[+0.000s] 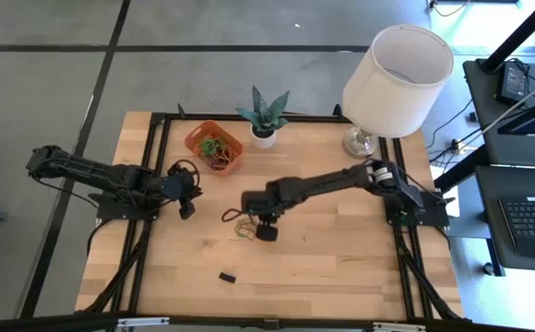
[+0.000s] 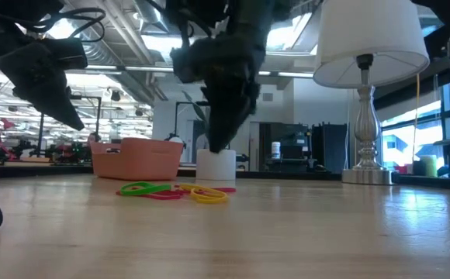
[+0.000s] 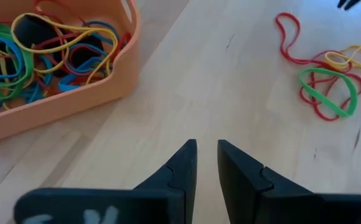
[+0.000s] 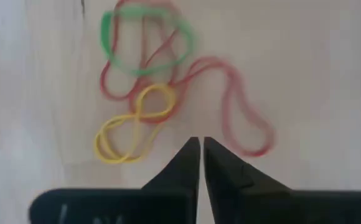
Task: Pick and place rubber bands into bin
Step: Put the yellow rubber band into the orange bin
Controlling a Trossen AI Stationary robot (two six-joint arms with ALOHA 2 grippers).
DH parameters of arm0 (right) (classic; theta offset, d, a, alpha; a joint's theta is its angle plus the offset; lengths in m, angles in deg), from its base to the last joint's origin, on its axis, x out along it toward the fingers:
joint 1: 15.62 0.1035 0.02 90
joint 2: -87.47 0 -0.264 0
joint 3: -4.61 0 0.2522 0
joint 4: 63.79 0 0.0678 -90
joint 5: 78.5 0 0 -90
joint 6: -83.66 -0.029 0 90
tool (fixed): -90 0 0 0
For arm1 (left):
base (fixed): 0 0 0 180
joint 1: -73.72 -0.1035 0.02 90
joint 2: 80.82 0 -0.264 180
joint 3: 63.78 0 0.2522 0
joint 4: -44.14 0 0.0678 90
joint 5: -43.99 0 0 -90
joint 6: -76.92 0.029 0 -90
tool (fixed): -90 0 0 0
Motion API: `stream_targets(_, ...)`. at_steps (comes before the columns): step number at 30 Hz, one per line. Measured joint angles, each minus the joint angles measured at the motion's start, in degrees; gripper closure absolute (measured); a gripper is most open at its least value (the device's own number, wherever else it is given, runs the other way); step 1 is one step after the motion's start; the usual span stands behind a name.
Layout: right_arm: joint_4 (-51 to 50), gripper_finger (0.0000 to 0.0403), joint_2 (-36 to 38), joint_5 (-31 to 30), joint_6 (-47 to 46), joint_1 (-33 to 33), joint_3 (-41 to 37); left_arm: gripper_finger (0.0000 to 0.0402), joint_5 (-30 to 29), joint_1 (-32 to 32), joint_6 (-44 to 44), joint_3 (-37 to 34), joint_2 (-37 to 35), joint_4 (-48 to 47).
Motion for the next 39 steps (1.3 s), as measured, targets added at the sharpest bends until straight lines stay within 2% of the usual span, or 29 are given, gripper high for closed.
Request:
stream_targets(4, 5.1, 0.0363, 0.0, 0.2, -4.4, 2.3, -4.1, 0.0343, 0.9, 0.0, 0.9, 0.0, 0.0, 0.0)
stream_targets(11, 9.5, 0.0329, 0.0, 4.0, -8.8, 4.4, -7.8, 0.0343, 1.4, 0.0, 0.9, 0.0, 0.0, -1.2)
stream_targets(18, 13.2, 0.0311, -0.5, 3.6, -8.6, 5.4, -8.5, 0.0343, 1.1, 0.0, 0.9, 0.0, 0.0, -1.3)
stream_targets(24, 13.2, 0.0333, -2.0, 1.1, -8.5, 5.4, -8.5, 0.0343, 1.2, 0.0, 0.8, 0.0, 0.0, -1.2)
stream_targets(30, 12.4, 0.0394, -2.2, 0.8, -8.6, 5.4, -8.4, 0.0343, 1.4, 0.0, 0.8, 0.0, 0.0, -0.8)
stream_targets(39, 5.8, 0.0399, 2.2, 1.2, -6.6, 4.3, -8.6, 0.0343, 1.3, 0.0, 0.9, 0.0, 0.0, -0.6)
